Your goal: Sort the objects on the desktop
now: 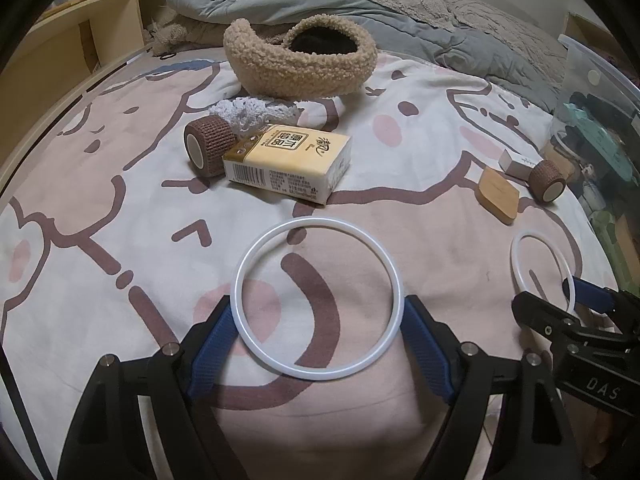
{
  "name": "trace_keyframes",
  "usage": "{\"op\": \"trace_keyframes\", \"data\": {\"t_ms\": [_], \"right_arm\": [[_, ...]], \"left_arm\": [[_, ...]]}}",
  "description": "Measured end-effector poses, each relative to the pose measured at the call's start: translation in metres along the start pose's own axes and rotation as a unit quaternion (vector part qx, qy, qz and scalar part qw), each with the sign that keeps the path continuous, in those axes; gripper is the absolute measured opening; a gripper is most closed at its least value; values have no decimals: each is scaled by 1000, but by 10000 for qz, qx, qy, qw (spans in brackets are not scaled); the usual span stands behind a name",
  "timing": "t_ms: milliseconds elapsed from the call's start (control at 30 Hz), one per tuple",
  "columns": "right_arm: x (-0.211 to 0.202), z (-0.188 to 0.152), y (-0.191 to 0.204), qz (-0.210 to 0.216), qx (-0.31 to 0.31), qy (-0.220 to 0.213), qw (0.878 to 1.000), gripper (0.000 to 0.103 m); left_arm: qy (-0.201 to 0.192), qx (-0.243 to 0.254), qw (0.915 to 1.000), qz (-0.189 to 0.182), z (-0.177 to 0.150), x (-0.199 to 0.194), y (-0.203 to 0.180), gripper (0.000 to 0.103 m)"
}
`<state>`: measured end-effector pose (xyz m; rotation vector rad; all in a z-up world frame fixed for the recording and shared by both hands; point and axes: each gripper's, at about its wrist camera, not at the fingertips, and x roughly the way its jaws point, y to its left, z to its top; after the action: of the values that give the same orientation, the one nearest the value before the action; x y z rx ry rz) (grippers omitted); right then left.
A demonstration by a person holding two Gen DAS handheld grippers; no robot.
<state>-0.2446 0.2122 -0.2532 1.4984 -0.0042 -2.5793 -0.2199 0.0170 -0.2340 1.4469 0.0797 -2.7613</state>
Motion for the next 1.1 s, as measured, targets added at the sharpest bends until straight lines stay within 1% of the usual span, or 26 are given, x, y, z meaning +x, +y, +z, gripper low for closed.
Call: {"op": "trace_keyframes", "data": {"t_ms": [233,367,433,500,767,800,833,1100], "right_arm": [[0,1,-1,-1,43,-17,10000,82],[0,1,0,-10,34,-12,10000,82],[0,0,-1,-11,36,-11,10000,82],[0,0,-1,-12,34,-11,10000,82],[0,0,-1,-12,34,-12,10000,82],[0,0,-1,-12,35,-12,10000,82],[0,0,-2,-11,36,-12,10000,82],[0,0,-2,-5,50,-20,10000,82]], "left_arm": [[11,-6,10000,20,1,-1,2,82],[24,90,9999,117,1,1,-1,83],[17,98,9997,202,1,2,-2,89],[13,87,9997,217,2,3,0,89],[-94,151,9997,179,5,3,-1,89],[-99,159,9997,155,6,3,-1,88],[-117,164,9997,132,5,2,-3,84],[-164,146,9997,90,6,-1,-4,84]]}}
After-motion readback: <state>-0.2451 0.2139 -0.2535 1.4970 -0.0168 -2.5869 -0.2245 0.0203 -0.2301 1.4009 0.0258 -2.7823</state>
